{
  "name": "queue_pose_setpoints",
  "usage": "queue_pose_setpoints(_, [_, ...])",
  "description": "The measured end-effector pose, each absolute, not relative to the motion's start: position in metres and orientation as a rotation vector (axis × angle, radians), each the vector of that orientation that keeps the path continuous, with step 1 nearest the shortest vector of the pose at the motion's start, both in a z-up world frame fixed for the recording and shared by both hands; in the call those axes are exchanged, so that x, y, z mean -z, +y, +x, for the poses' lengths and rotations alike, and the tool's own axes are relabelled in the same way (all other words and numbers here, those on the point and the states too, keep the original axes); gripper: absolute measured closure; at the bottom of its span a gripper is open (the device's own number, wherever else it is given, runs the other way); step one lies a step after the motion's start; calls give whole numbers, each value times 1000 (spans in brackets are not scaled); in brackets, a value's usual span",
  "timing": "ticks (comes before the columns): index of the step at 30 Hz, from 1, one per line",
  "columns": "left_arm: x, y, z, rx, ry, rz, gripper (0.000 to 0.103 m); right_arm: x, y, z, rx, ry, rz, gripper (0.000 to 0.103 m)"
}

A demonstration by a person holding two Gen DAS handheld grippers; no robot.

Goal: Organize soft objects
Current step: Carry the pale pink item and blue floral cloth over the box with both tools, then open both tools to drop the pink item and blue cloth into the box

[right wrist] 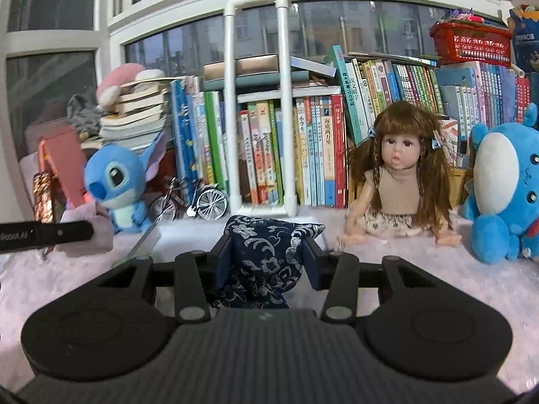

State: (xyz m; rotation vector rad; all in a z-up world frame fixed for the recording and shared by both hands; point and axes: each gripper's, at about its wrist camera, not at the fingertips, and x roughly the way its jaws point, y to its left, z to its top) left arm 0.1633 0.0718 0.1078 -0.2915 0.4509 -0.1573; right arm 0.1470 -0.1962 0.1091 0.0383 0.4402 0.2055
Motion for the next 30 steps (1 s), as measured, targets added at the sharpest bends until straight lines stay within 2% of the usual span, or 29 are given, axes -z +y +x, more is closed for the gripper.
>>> queue_pose_setpoints(12, [-71, 67, 271, 72, 644, -283, 63, -83, -200, 271, -164, 629, 154, 54])
queue_pose_setpoints(30, [-35, 58, 287, 64, 707, -246, 63, -42, -194, 313, -118, 748, 163, 53])
